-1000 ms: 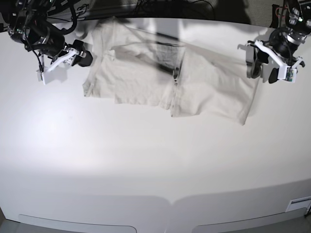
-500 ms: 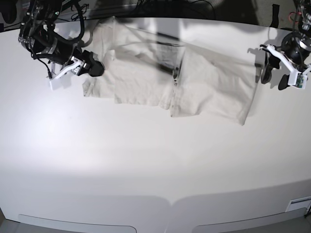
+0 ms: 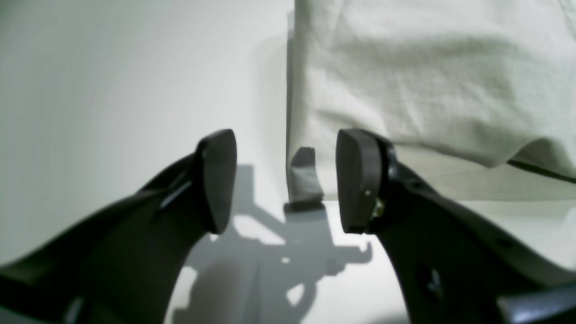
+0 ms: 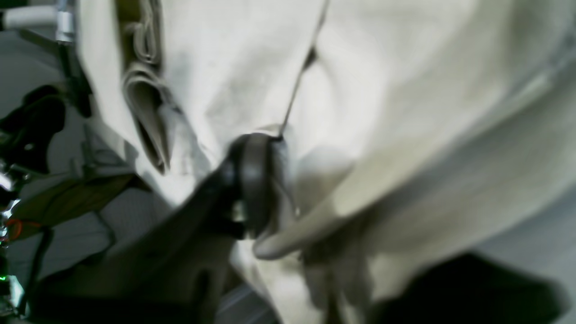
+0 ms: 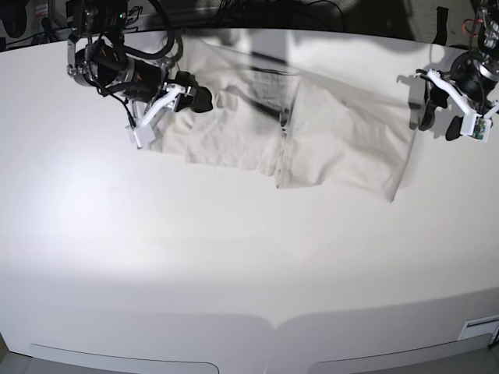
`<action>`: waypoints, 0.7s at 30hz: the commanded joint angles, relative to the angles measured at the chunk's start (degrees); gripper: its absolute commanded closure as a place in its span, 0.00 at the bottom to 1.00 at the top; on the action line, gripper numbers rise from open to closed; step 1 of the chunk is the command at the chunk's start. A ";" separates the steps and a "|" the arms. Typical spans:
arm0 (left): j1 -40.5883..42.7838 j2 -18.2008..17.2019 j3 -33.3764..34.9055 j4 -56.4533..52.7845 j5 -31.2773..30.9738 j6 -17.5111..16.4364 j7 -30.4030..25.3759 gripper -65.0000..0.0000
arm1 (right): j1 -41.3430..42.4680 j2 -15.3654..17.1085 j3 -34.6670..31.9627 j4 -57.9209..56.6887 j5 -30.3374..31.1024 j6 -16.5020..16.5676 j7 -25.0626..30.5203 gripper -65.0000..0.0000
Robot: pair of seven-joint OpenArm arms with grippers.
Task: Fold the T-shirt properly
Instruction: 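Grasp the shirt's outer end with the right gripper and fold it inward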
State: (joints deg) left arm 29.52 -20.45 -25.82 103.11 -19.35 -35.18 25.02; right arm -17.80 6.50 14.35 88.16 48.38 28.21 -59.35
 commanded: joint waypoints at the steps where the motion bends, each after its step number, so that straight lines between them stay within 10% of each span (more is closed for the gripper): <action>1: 0.04 -0.87 -0.39 0.74 -0.83 -0.28 -0.83 0.47 | -0.15 0.31 0.09 0.37 -1.07 -0.35 0.96 0.91; 8: 0.04 -0.87 -0.39 0.74 -0.83 -0.28 -0.55 0.47 | -0.13 0.35 4.63 1.79 -9.57 0.15 8.98 1.00; 21: 2.27 -0.85 -0.39 0.74 -5.31 -0.48 -0.48 0.47 | 2.14 4.74 13.66 13.70 -8.46 4.39 4.04 1.00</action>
State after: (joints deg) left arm 31.62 -20.45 -25.82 103.11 -23.83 -35.59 25.74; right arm -16.23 10.63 27.92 100.53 38.54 31.99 -57.08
